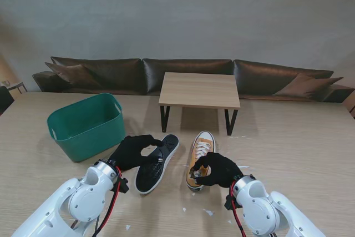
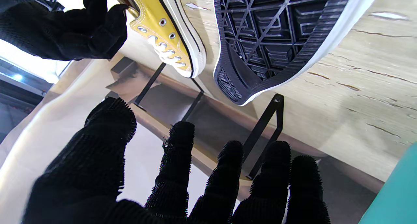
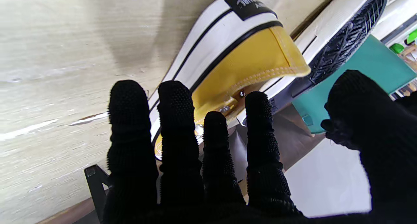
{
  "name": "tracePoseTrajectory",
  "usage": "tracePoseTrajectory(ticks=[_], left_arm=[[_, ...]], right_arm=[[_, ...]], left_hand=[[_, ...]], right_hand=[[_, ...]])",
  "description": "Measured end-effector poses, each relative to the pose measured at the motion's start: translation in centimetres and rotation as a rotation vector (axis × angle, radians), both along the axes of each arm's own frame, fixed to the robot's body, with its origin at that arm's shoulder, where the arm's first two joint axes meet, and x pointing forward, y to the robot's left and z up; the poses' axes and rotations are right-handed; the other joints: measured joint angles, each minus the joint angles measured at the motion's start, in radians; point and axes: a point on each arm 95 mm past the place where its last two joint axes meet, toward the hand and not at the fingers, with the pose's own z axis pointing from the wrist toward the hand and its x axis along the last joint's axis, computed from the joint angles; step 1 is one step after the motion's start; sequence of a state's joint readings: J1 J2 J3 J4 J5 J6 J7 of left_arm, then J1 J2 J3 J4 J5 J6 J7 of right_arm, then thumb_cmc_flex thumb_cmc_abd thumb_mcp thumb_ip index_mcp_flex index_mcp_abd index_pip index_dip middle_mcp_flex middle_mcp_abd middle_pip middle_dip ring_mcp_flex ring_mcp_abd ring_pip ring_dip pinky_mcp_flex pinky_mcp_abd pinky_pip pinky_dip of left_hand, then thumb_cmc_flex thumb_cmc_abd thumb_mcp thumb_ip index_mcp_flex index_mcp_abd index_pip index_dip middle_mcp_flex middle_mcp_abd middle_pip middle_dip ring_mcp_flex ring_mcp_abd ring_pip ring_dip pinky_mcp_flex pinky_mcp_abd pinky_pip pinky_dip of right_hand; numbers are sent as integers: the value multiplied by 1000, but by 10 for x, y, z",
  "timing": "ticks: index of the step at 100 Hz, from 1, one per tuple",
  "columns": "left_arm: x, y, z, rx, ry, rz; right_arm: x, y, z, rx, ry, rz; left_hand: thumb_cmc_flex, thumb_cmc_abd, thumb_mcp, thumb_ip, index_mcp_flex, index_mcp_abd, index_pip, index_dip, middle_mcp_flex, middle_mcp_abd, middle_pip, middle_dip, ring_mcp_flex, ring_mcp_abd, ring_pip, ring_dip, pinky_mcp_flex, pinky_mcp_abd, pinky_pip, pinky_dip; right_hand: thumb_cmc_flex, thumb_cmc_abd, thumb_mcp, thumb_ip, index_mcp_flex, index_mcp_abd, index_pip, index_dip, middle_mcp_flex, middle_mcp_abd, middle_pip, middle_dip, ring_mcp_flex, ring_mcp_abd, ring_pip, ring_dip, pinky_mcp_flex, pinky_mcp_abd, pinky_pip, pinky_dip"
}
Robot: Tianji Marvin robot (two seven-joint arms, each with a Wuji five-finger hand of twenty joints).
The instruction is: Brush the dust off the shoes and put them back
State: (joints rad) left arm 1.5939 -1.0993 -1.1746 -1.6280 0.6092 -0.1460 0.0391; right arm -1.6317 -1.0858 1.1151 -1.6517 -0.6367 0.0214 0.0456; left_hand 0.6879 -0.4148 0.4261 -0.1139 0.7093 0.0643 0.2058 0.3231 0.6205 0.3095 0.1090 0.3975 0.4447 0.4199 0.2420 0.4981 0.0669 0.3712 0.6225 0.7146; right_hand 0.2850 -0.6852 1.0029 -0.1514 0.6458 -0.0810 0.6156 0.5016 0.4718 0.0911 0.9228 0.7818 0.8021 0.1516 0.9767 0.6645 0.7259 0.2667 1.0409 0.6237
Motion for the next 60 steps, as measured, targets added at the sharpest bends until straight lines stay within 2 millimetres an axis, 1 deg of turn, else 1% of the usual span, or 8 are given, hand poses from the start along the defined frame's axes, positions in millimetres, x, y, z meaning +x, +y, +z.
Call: tracePoseTrajectory(ticks=[5,16,29,33,36,42,51,60], left_arm=[[0,0,0,0,0,1],[-1,1,0,1,1,1],[-1,1,0,1,0,3],[-1,1,0,1,-1,3],[-1,2,0,2,-1,4],[-1,2,0,2,-2,5],[-2,2,1,1,-2,5],[-2,1,1,2,-4,3]], right_arm=[[-1,0,-2,-8,3,1],[-3,2,-5,-41,1,7],[-5,4,-9,-73,1,16],[-6,5,-11,-81,0,18],[-7,6,-13,-89,-3,19],[-8,8,-16,-109,-19,18],[-7,11,-18,-146,-57,15],[-6,13,-19,-164,-69,7]], left_hand=[[0,0,0,0,0,0,0,0,0,0,0,0,0,0,0,0,0,0,-11,0],[0,0,0,0,0,0,0,2,0,0,0,0,0,0,0,0,0,0,-11,0],[23,0,-3,0,0,0,0,4,0,0,0,0,0,0,0,0,0,0,-23,1],[23,0,-4,0,0,0,0,5,0,0,0,0,0,0,0,0,0,0,-23,2],[24,0,-4,0,0,0,0,5,0,0,0,0,0,0,0,0,0,0,-23,3],[31,0,-4,0,1,1,0,5,0,1,0,0,0,0,0,0,0,0,-23,3],[31,0,-4,0,1,1,0,5,0,1,0,0,0,0,0,0,2,0,-24,4],[31,0,-4,0,2,1,0,5,0,1,0,0,0,0,0,0,3,0,-35,12]], right_hand=[[0,-2,6,0,0,0,0,0,1,-1,0,1,0,0,5,4,0,0,12,4],[1,-48,19,0,0,-1,0,3,2,-2,0,2,13,-9,22,10,0,-1,37,21],[2,-51,19,0,1,-1,7,20,4,-4,1,14,40,-19,41,11,0,-1,60,22],[3,-63,42,0,1,-2,12,24,12,-5,4,24,52,-23,52,18,0,-1,67,22],[3,-63,43,0,1,-6,20,31,12,-8,14,25,76,-29,60,20,0,-1,76,23],[4,-112,63,-1,1,-22,35,44,32,-22,30,30,117,-42,83,21,1,-1,108,27],[16,-133,109,-2,-34,-37,68,67,85,-49,30,38,195,-64,121,21,1,-1,146,45],[57,-165,132,-2,-61,-52,116,101,135,-69,33,40,284,-86,155,21,4,-1,193,46]])
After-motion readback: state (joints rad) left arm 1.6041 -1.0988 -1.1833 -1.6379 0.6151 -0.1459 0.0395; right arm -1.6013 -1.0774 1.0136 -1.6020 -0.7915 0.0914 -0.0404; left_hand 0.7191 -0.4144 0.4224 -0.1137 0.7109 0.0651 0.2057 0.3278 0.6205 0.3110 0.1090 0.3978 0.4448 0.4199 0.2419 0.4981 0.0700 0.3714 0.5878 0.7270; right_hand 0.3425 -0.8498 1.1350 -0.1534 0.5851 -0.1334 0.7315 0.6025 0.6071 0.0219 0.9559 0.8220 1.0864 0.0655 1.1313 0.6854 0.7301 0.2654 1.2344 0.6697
